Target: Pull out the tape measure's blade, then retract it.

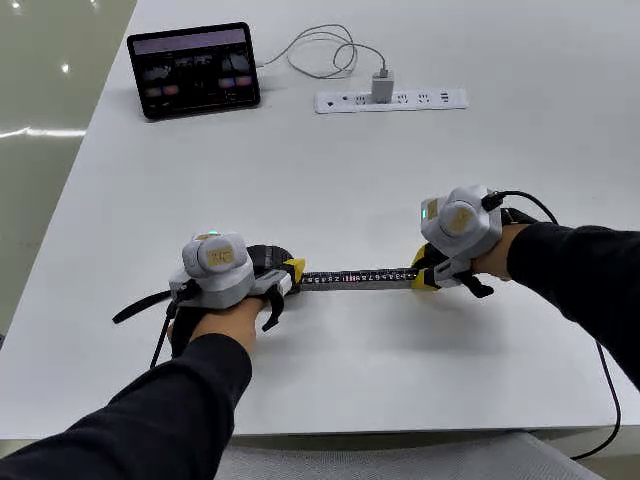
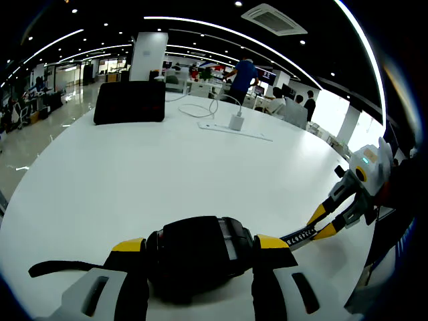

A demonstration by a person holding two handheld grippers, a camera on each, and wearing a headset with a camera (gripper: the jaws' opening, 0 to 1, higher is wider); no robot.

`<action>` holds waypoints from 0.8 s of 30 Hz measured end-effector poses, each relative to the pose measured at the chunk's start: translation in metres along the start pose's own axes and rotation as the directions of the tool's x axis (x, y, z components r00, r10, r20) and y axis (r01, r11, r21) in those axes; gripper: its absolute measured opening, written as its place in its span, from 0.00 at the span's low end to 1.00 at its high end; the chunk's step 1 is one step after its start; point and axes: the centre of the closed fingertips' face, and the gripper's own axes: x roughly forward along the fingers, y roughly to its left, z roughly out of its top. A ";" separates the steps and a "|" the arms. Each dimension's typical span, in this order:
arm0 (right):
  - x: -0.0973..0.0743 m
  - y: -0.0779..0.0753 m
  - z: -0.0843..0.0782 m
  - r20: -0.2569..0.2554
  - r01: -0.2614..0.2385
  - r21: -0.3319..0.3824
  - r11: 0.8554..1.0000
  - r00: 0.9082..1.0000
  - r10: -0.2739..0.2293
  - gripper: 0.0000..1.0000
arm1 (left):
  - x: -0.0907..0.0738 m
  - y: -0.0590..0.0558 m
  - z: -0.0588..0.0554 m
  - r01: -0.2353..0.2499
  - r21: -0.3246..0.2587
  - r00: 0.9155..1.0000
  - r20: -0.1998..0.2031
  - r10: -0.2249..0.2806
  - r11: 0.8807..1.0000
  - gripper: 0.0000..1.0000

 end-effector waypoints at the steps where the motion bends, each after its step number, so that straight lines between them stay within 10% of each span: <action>1: 0.000 0.000 0.000 0.001 -0.002 0.003 1.000 1.000 0.002 0.10 | 0.000 0.000 0.000 0.000 0.000 1.000 0.000 0.000 1.000 0.58; 24: 0.006 -0.001 0.012 0.020 0.001 0.006 1.000 1.000 -0.001 0.11 | 0.000 -0.001 -0.001 0.004 -0.006 1.000 -0.007 -0.004 1.000 0.58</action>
